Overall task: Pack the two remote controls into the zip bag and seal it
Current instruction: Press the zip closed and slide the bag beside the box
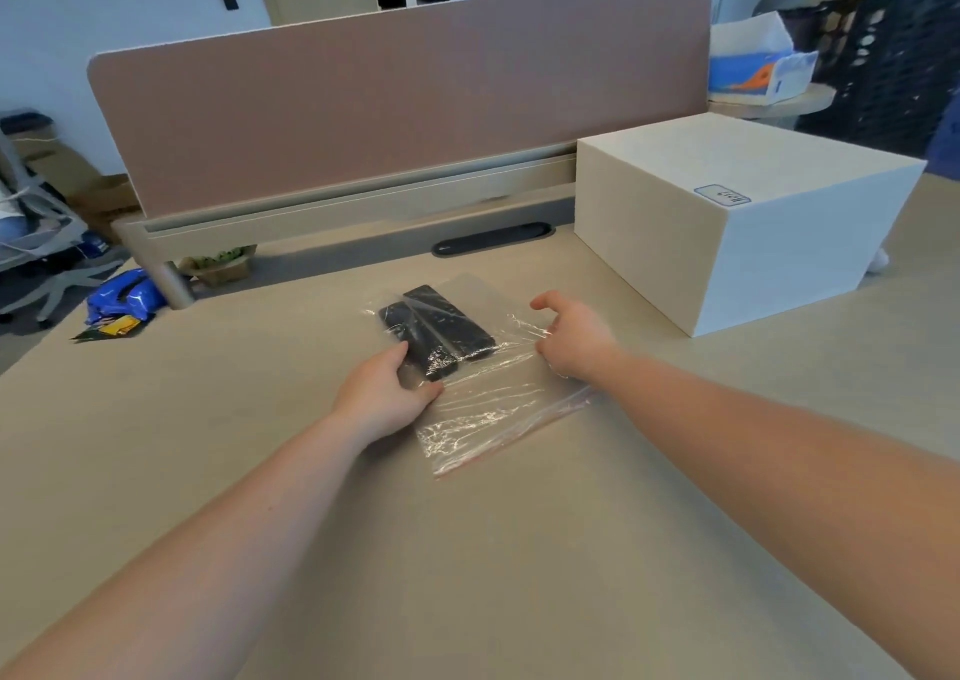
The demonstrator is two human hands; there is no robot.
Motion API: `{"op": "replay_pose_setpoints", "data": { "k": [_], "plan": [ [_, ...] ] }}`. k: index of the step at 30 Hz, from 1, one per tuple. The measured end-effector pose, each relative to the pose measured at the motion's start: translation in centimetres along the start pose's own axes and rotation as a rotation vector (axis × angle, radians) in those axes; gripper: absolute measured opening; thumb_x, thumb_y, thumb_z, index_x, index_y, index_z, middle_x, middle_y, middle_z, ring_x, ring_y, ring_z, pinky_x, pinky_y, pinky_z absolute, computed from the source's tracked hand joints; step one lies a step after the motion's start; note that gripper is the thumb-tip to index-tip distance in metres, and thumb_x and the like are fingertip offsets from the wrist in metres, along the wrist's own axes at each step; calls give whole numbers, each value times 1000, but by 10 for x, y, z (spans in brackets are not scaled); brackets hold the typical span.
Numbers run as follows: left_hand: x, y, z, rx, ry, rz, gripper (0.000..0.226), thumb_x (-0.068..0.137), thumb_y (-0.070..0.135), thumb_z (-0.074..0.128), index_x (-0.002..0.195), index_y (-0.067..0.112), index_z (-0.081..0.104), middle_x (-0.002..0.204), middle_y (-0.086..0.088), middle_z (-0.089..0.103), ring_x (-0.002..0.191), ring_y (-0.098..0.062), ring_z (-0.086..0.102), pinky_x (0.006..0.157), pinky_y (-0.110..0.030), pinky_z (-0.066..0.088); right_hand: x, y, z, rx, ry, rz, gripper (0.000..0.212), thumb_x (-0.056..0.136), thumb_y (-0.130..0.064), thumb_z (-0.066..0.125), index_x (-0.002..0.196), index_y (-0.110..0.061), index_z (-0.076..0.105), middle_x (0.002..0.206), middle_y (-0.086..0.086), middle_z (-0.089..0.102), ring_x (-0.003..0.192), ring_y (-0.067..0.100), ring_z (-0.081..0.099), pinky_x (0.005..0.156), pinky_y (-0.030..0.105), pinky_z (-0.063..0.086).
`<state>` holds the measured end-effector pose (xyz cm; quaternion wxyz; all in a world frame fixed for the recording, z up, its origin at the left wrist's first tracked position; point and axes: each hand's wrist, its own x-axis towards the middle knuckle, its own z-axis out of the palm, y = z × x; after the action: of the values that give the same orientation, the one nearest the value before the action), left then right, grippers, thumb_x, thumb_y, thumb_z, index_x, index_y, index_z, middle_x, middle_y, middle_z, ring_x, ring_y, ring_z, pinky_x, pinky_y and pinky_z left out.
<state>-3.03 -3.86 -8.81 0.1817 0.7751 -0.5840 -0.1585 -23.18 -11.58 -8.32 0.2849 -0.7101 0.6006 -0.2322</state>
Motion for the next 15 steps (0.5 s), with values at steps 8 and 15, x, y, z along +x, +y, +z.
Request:
{"op": "replay_pose_setpoints", "data": {
  "k": [8, 15],
  "plan": [
    [67, 55, 29, 32, -114, 86, 64, 76, 50, 61, 134, 31, 39, 134, 0, 55, 121, -27, 51, 104, -42, 41, 33, 48, -36, -78, 138, 89, 51, 89, -4, 50, 134, -26, 46, 116, 9, 63, 110, 28, 57, 90, 33, 48],
    [105, 79, 40, 70, -137, 122, 62, 78, 46, 59, 135, 31, 37, 136, 1, 54, 122, -27, 50, 104, -43, 42, 46, 57, -40, -247, 231, 39, 49, 88, 0, 40, 132, -20, 45, 115, 17, 56, 109, 34, 53, 88, 39, 50]
  ]
}}
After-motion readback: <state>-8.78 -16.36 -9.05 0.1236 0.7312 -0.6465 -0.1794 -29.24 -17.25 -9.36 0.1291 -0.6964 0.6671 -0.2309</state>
